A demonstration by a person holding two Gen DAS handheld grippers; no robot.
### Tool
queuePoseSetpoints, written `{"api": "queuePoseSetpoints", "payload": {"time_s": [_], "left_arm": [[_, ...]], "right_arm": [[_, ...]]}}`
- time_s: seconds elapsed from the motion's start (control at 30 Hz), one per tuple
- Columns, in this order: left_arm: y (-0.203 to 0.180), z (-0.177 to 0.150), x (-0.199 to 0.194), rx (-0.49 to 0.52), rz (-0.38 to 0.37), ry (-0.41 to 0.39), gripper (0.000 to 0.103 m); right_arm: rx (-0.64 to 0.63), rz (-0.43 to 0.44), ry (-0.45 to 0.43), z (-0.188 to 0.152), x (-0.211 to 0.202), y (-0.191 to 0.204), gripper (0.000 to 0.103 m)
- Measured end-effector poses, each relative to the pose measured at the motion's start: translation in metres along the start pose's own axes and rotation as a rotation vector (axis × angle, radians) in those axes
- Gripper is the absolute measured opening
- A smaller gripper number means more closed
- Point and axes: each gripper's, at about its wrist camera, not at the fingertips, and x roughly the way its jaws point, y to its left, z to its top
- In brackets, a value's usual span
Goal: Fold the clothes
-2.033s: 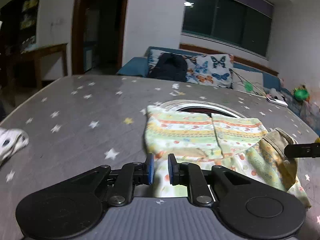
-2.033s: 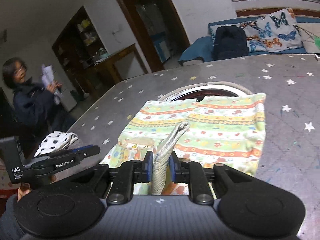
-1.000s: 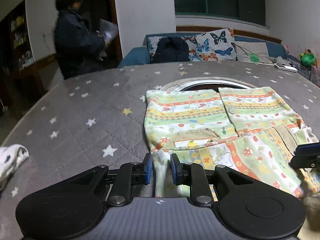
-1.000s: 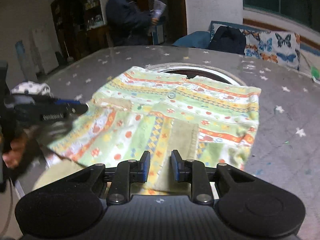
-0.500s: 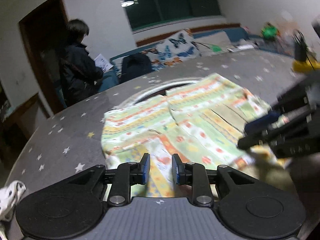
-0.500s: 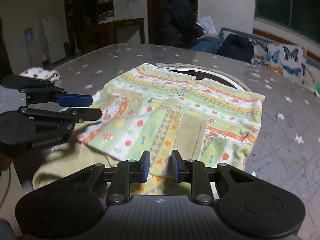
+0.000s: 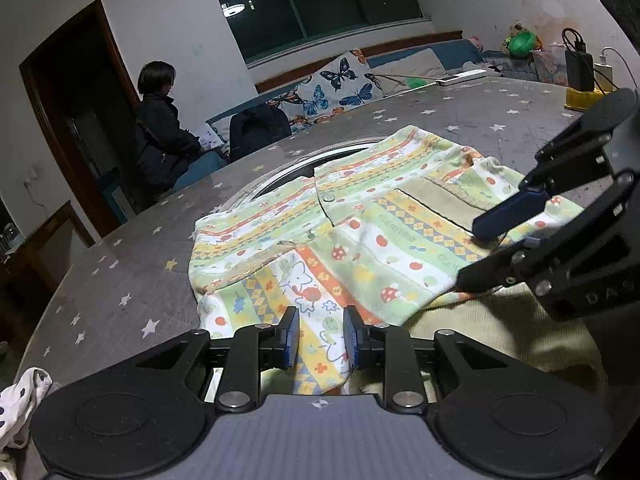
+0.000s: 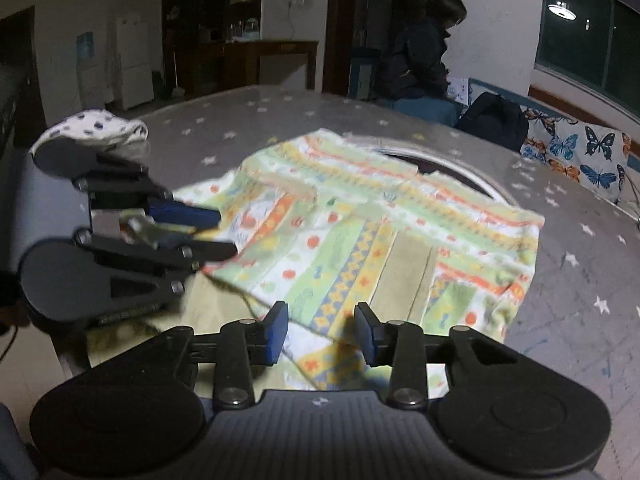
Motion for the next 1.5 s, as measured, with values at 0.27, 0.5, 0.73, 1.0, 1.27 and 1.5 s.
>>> {"api": "queuePoseSetpoints", "payload": {"time_s": [0.27,0.5,0.73,1.0,1.27,1.5], "left_arm": [[-0.002,-0.001,-0.005,0.003,-0.002,-0.002,0.027],[0.001,-0.003,-0.011,0.002,0.002,-0.003,0.033],[0.003,-0.008,-0.017,-0.01,-0.003,0.002,0.034],[0.007,-0.006,-0.036,-0.035,-0.004,0.004,0.037],[0.012,-0.006,-0.055,-0.089,-0.07,0.083,0.039],[0.013,-0.009,-0.066,-0.147,-0.141,0.143,0.046]], "right_arm": [[0.011,0.0,-0.011,-0.003,-0.014,-0.003,0.036],[0.032,0.022,0.011,-0.009,-0.011,-0.003,0.036],[0.072,0.01,0.019,-0.017,-0.024,-0.013,0.037],[0.083,0.001,0.011,-0.025,-0.04,-0.017,0.039],[0.007,-0.011,0.033,-0.042,-0.054,-0.007,0.045],[-0.089,0.006,0.021,-0.049,-0.059,0.01,0.047]]}}
